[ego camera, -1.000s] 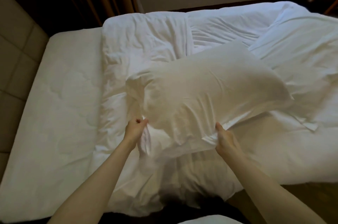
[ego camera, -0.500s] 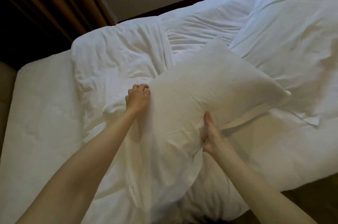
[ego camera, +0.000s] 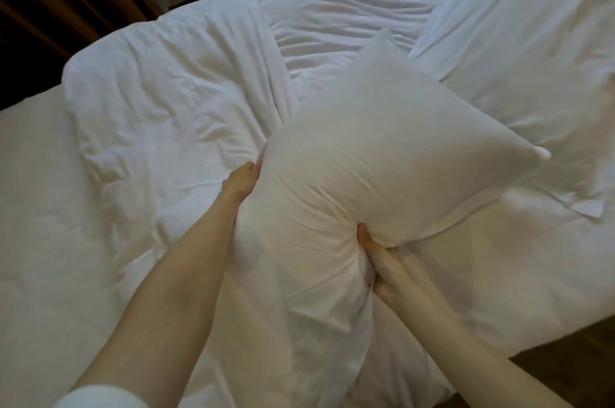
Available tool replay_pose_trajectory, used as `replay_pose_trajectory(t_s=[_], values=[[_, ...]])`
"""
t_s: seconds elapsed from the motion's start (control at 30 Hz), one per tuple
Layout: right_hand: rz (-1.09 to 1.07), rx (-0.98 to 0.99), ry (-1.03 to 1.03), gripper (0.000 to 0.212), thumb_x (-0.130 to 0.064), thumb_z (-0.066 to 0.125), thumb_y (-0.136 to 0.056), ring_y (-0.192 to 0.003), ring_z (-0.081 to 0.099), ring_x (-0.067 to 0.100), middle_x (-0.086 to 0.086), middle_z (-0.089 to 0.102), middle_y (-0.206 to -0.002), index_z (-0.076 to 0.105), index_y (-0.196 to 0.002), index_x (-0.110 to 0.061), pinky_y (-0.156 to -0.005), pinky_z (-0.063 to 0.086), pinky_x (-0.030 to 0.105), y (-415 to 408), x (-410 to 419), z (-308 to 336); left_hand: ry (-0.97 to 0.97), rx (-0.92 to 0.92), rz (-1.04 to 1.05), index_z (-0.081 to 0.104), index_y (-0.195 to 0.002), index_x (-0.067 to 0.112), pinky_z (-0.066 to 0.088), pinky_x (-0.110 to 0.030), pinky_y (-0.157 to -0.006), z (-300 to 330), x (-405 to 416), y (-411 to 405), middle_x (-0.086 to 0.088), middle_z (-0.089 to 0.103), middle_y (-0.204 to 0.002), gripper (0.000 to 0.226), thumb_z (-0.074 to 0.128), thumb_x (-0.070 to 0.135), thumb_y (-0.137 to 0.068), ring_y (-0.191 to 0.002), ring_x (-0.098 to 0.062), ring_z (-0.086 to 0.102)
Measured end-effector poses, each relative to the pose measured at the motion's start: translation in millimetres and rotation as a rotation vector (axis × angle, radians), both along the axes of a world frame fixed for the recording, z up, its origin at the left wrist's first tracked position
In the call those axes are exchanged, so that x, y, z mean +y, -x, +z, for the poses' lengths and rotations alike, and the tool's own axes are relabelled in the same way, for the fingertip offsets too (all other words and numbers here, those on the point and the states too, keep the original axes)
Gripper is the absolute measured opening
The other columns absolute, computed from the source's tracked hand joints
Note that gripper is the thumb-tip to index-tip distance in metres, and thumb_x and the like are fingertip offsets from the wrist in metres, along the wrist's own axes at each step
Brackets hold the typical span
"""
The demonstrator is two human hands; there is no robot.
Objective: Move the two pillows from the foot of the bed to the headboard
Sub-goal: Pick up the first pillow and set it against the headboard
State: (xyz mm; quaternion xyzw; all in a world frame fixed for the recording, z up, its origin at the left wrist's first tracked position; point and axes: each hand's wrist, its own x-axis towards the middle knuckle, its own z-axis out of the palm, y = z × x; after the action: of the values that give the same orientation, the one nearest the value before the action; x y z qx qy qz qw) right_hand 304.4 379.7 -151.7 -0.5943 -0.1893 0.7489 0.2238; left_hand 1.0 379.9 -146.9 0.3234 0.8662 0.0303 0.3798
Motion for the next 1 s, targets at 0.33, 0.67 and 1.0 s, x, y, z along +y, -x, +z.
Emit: replay_pose_trajectory(t_s=[0.33,0.67,1.0], values=[[0.010,0.100,0.125,0.046,-0.031,0.061,-0.090,-0.126,0.052,0.037,0.016,0.058,-0.136,0.060,-0.128,-0.005,-0.109,0.038,0.053,-19,-18,19,-0.565,0.028,0.598,0.066,-0.088,-0.001,0.043,-0.038,-0.076,33,-31,-56,-0.026,0.067,-0.100,0.055,0.032,0.040,-0.100,-0.096,-0.040,0.060],[0.245,0.171,-0.175,0.032,-0.031,0.057,-0.093,-0.110,0.063,0.027,0.008,0.070,-0.114,0.065,-0.118,-0.014,-0.093,0.051,0.041,7,-68,71,-0.994,0.058,1.241,0.061,-0.065,-0.008,0.037,-0.030,-0.066,84,-178,-54,-0.029,0.059,-0.063,0.045,0.054,0.028,-0.092,-0.061,-0.028,0.055],[0.579,0.057,-0.360,0.033,-0.044,0.076,-0.076,-0.068,0.071,0.000,-0.006,0.077,-0.085,0.071,-0.093,-0.015,-0.049,0.052,0.013,116,-206,132,-1.139,0.067,1.316,0.043,-0.047,0.020,0.040,-0.031,-0.058,131,-403,18,0.008,0.049,-0.050,0.054,0.062,0.063,-0.075,-0.056,-0.014,0.048]])
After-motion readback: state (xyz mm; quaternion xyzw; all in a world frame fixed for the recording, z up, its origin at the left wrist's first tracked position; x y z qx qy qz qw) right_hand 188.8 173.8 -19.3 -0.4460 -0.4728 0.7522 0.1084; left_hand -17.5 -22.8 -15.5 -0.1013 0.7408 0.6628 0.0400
